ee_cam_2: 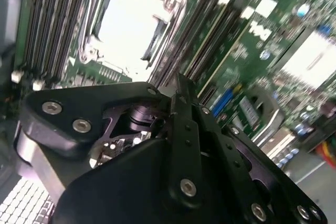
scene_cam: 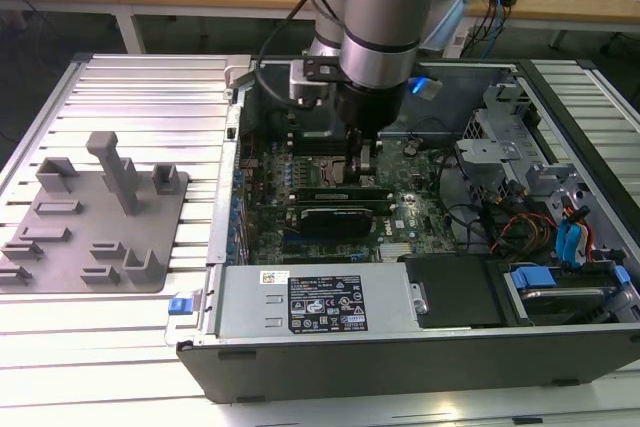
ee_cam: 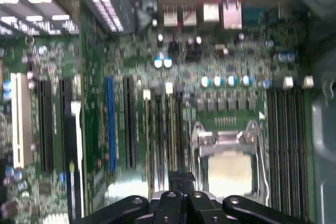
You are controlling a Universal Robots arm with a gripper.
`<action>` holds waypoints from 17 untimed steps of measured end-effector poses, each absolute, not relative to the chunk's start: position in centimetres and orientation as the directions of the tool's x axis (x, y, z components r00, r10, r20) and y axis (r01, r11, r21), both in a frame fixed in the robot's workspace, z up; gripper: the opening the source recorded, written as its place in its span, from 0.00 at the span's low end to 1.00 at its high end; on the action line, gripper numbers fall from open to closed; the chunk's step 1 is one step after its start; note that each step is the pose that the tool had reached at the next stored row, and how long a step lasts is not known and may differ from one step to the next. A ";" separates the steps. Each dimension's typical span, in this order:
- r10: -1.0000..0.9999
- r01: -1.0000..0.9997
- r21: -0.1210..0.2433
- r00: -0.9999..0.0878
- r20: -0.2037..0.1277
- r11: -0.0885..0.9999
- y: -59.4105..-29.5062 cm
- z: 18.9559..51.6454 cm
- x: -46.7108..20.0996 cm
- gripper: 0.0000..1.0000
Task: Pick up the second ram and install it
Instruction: 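Press down the second ram until it locks into place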
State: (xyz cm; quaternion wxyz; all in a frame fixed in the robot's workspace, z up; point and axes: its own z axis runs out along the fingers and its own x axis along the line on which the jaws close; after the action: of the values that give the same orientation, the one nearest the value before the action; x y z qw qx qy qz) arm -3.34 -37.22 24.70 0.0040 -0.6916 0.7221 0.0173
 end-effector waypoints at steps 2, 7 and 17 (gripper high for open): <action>-0.999 -0.999 0.014 -0.043 -0.030 0.043 -37.2 24.6 -4.6 0.08; -0.999 -0.999 0.010 -0.033 -0.030 0.033 -37.2 24.0 -5.3 0.08; -0.999 -1.000 0.009 -0.029 -0.030 0.028 -37.2 23.2 -5.9 0.08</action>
State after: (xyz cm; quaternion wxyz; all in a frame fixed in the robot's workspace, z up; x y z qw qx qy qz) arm -5.90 -37.21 23.15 0.0076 -0.6969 0.7170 0.0139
